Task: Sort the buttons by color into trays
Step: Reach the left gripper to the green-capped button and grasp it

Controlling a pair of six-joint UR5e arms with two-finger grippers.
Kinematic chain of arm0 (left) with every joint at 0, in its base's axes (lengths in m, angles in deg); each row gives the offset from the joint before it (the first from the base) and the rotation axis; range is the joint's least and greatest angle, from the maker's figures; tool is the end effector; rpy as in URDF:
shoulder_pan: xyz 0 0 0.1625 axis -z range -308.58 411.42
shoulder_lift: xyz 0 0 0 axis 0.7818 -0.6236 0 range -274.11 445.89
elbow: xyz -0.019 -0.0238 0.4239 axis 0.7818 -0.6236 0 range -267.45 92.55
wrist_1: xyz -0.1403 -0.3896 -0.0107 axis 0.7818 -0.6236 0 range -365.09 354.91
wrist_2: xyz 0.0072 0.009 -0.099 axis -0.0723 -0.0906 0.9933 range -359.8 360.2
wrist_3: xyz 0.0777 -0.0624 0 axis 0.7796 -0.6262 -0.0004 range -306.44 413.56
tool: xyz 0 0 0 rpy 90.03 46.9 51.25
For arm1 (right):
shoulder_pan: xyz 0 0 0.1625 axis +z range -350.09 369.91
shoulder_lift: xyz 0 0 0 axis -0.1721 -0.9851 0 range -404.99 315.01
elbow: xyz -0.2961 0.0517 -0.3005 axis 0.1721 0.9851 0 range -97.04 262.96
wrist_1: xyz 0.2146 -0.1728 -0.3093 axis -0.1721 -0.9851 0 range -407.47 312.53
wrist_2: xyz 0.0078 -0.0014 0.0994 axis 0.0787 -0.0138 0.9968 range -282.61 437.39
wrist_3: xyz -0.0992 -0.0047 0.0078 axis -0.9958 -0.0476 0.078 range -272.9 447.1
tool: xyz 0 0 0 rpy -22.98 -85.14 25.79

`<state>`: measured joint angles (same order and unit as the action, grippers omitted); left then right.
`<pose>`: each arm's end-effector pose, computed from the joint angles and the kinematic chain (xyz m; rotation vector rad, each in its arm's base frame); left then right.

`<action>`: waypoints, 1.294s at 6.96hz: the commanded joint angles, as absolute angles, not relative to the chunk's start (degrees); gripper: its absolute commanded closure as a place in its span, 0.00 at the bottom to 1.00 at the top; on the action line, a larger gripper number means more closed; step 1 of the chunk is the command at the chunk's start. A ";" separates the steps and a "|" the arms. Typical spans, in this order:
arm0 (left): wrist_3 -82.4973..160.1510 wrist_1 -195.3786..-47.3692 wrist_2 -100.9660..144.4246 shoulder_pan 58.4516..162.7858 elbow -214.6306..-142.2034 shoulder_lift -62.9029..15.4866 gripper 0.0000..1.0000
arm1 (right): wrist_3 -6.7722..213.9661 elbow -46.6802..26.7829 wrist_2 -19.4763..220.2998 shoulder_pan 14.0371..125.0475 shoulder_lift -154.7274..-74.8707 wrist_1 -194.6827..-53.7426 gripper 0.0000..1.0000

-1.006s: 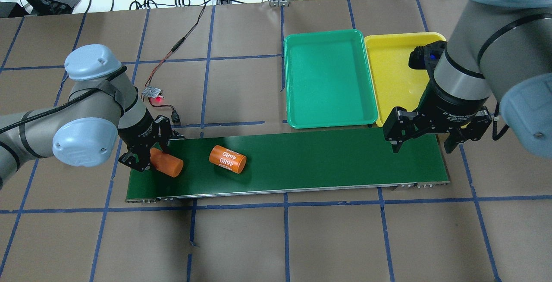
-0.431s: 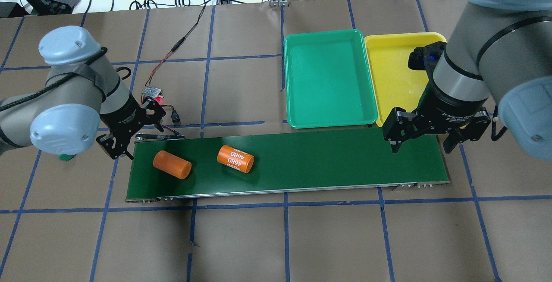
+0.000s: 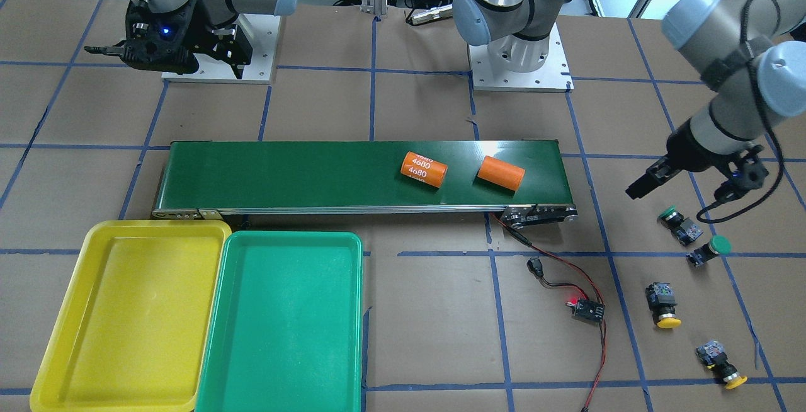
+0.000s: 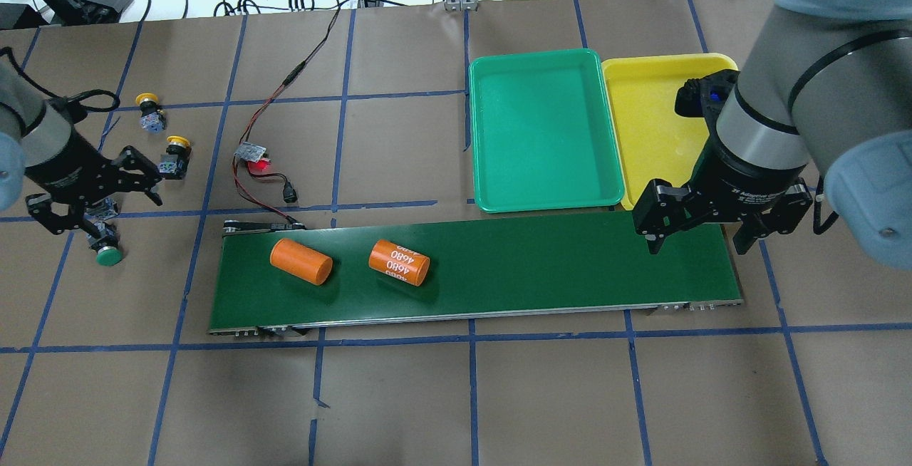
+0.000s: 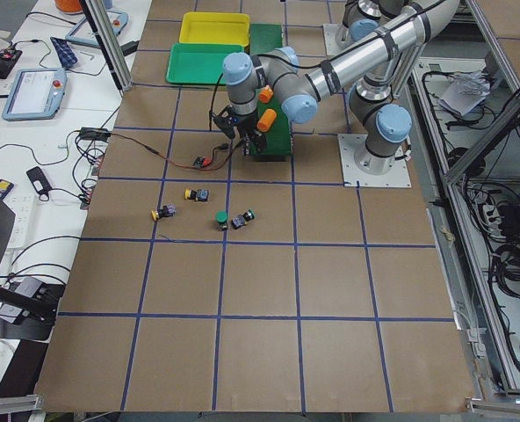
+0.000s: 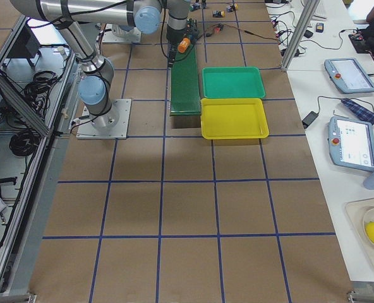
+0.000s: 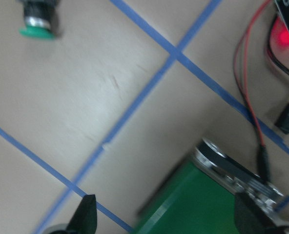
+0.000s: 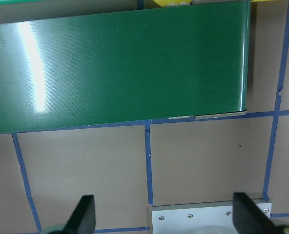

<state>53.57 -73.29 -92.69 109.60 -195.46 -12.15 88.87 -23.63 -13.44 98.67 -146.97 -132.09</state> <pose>0.1567 -0.4957 0.3044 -0.8496 2.9924 0.1324 0.1235 -0.3864 0.4314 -0.0799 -3.1134 -0.2720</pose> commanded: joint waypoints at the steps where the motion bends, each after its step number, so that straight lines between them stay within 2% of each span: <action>1: 69.51 -63.58 -92.62 101.72 -194.94 -18.85 0.00 | 88.77 -23.65 -13.49 98.68 -147.21 -132.19 0.00; 3: 72.97 -52.94 -92.53 99.94 -195.73 -25.27 0.00 | 88.68 -23.74 -13.49 98.68 -147.21 -132.28 0.00; 6: 72.89 -52.47 -91.74 99.94 -196.08 -28.62 0.00 | 88.59 -23.74 -13.66 98.68 -147.30 -132.28 0.00; 7: 73.07 -52.47 -91.82 100.03 -196.08 -29.33 0.12 | 88.68 -23.74 -13.58 98.68 -147.30 -132.28 0.00; 9: 73.33 -52.12 -92.44 100.38 -196.08 -29.60 0.90 | 88.68 -23.74 -13.58 98.68 -147.21 -132.28 0.00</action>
